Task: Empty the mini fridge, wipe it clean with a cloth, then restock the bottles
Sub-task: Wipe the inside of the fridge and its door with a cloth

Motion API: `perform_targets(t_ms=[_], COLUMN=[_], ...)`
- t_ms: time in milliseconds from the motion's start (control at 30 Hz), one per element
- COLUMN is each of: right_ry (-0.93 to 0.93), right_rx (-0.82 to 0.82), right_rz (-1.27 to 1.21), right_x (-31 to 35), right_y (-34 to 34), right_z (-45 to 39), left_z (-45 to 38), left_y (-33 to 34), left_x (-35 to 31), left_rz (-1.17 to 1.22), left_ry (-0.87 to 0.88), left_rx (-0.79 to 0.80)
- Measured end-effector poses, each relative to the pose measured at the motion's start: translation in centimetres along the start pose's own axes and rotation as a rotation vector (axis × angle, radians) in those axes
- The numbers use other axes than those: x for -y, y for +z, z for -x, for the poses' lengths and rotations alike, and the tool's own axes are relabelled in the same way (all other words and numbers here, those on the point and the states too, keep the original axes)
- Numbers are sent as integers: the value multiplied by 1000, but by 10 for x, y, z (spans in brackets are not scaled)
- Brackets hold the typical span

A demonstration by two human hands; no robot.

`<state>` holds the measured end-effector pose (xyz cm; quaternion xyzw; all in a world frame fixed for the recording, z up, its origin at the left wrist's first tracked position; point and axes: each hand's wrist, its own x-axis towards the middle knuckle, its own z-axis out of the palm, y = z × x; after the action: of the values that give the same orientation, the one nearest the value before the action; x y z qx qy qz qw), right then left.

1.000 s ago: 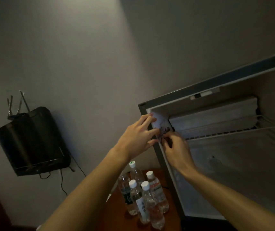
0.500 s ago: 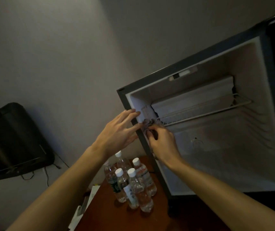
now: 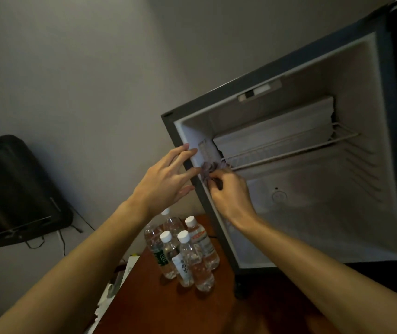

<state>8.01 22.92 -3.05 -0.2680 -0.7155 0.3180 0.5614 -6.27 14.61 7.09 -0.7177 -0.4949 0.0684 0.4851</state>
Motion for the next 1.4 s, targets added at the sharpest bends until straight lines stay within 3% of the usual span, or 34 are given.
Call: perform_targets(t_ms=[167,333,667,833,1000,1267,1400], right_ry=[-14,56,-53,41,106,102,-9], right_rx=[40,-5,-121,-233,-281,-214,-187], right_rz=[51,69,-228,-269,-122,-149,-131], right_x=[-6,-30,-68,-85,-108,-74,-62], right_y=[-7,-6,12,22,26,24,20], right_z=[31,44,42,16,-31,8,35], left_z=[2,2,-12,-12,-11,-13,-17], left_y=[-13,-1,33,38,43,34,29], left_x=[-11,-27,-11,-4,0,-5,-10], left_rz=[10,-12,-63,-63,-44,-87,-122], left_ry=[0,122,306,341,362,346,370], left_rx=[64,108,-35,-23,-22,25,43])
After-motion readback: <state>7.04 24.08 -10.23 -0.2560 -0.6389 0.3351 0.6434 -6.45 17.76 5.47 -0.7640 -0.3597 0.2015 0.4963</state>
